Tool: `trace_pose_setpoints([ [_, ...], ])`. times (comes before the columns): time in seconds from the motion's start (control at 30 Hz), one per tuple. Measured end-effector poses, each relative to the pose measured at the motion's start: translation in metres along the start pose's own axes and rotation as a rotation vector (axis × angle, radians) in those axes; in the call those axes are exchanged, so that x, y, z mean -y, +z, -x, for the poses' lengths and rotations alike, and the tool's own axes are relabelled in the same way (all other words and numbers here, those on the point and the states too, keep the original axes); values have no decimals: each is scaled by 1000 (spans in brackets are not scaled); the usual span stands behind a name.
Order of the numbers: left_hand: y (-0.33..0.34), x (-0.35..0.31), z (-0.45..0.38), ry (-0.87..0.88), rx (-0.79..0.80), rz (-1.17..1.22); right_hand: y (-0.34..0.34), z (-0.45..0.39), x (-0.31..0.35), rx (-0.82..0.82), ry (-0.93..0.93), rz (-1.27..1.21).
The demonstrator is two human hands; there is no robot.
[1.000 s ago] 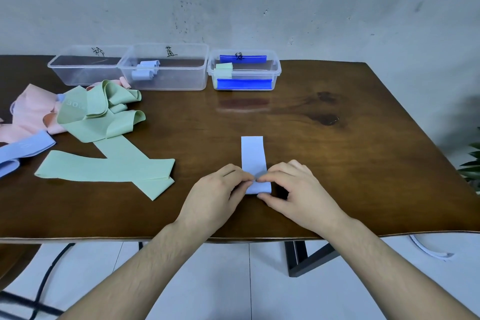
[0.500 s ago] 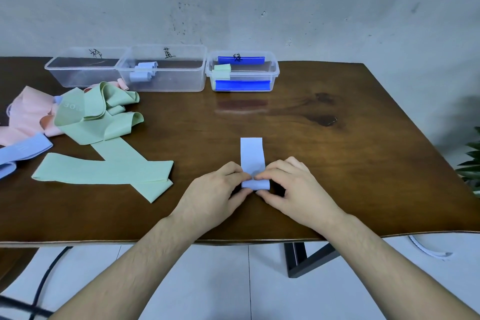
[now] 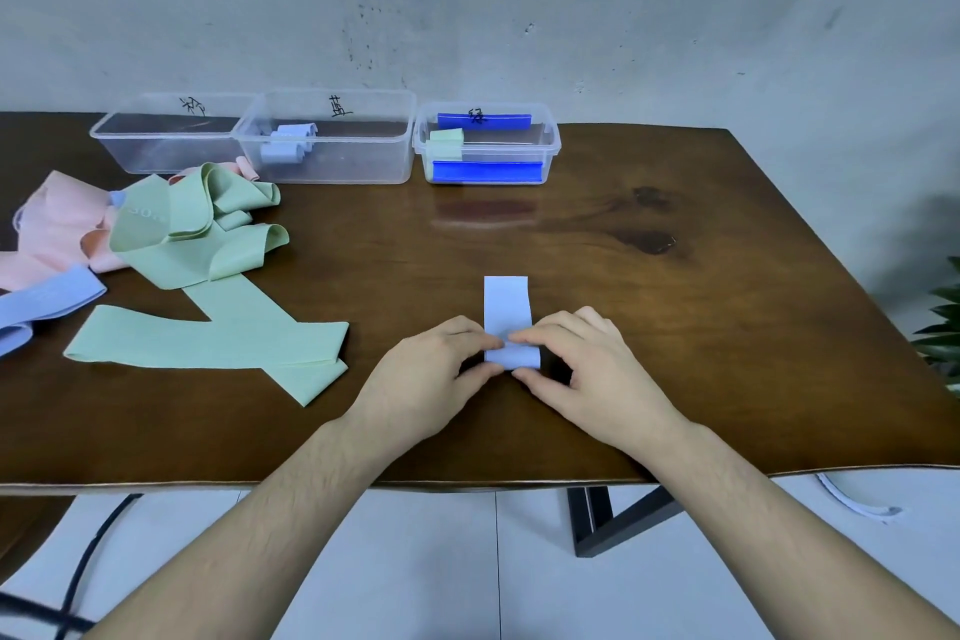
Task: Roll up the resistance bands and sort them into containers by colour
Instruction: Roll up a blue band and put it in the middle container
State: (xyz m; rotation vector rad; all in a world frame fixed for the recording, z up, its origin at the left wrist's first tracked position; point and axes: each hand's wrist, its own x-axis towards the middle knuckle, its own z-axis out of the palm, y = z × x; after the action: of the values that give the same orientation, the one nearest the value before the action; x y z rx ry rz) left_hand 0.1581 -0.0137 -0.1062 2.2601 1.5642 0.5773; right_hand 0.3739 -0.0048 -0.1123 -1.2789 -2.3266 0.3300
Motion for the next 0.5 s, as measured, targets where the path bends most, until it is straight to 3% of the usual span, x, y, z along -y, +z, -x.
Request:
trace_pose_setpoints([
  [0.5, 1, -2, 0, 19, -106, 18, 1, -8, -5, 14, 40, 3],
])
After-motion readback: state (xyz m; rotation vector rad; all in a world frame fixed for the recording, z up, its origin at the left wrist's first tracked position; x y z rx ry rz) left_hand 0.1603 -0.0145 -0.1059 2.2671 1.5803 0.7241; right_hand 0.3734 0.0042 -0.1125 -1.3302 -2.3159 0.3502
